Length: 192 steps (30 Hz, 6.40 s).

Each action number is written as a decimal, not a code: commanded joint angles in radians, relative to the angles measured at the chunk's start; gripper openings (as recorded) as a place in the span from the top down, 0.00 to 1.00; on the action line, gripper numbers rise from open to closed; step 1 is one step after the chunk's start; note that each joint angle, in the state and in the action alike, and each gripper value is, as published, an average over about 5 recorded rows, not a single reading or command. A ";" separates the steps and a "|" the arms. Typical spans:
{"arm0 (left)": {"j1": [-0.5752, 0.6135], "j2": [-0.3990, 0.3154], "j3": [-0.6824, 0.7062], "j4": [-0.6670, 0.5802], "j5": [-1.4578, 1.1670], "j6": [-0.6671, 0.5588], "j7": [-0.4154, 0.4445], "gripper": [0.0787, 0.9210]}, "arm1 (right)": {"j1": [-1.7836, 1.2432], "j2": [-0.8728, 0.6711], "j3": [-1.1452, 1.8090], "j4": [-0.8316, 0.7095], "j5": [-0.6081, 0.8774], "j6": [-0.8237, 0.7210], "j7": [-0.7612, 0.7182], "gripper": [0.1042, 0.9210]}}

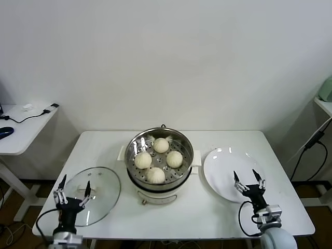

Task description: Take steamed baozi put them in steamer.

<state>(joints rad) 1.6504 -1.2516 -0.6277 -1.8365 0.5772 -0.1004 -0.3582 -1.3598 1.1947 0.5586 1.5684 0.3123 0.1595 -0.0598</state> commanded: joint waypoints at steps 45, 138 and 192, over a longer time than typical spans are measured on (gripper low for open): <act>-0.223 0.014 0.029 0.419 0.634 0.095 -0.087 0.28 | -0.001 0.062 0.001 0.000 -0.076 -0.014 0.043 0.12; -0.585 -0.281 0.730 0.050 1.052 0.848 0.540 0.94 | -0.035 0.067 0.031 -0.027 -0.038 0.116 0.102 0.12; -0.269 -0.016 -0.054 -0.328 -0.935 0.234 0.135 0.12 | -0.061 0.068 0.008 0.036 -0.022 0.109 0.077 0.12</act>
<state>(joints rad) 1.2532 -1.3574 -0.1273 -2.1128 0.7376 0.4058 -0.0943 -1.4081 1.2686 0.5643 1.5789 0.2861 0.2637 0.0214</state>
